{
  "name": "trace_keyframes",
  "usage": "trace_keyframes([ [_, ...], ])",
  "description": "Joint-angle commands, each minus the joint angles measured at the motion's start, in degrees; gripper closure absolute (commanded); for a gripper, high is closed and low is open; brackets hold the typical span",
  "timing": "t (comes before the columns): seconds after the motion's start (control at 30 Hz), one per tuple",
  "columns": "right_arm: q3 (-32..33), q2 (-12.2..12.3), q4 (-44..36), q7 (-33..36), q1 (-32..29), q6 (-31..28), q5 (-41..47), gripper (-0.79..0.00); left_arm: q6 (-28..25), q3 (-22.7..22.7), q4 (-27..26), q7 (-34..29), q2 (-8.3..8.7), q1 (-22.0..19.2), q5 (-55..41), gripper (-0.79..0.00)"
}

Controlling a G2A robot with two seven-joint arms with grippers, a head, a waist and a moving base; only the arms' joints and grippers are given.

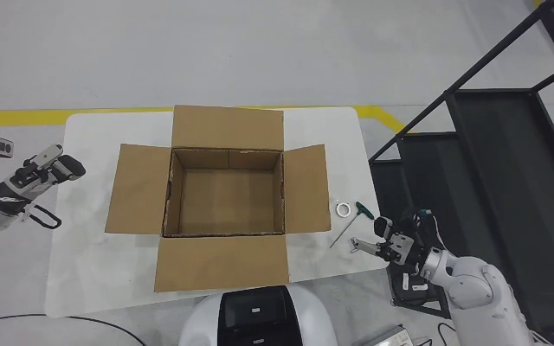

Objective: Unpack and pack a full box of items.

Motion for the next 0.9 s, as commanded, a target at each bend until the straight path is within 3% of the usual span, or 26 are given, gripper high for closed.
trace_keyframes([
  [0.0, -1.21, 0.03, 0.43, -0.09, 0.67, 2.37, -4.28, -0.785, 0.0, 0.0, 0.0, 0.0, 0.0, 0.0, 0.0, -0.785],
  [0.33, -10.42, -0.02, 5.72, -6.82, 5.29, 10.39, -30.76, -0.785, 0.0, 0.0, 0.0, 0.0, 0.0, 0.0, 0.0, -0.785],
  [0.57, -14.36, -0.04, 10.17, -10.71, 7.34, 14.0, -37.95, -0.785, 0.0, 0.0, 0.0, 0.0, 0.0, 0.0, 0.0, -0.785],
  [0.77, -15.61, -0.02, 12.74, -12.18, 8.64, 16.48, -38.88, -0.785, 0.0, 0.0, 0.0, 0.0, 0.0, 0.0, 0.0, -0.785],
  [0.87, -15.8, 0.06, 12.89, -12.26, 8.72, 17.94, -39.66, -0.329, 0.0, 0.0, 0.0, 0.0, 0.0, 0.0, 0.0, -0.785],
])
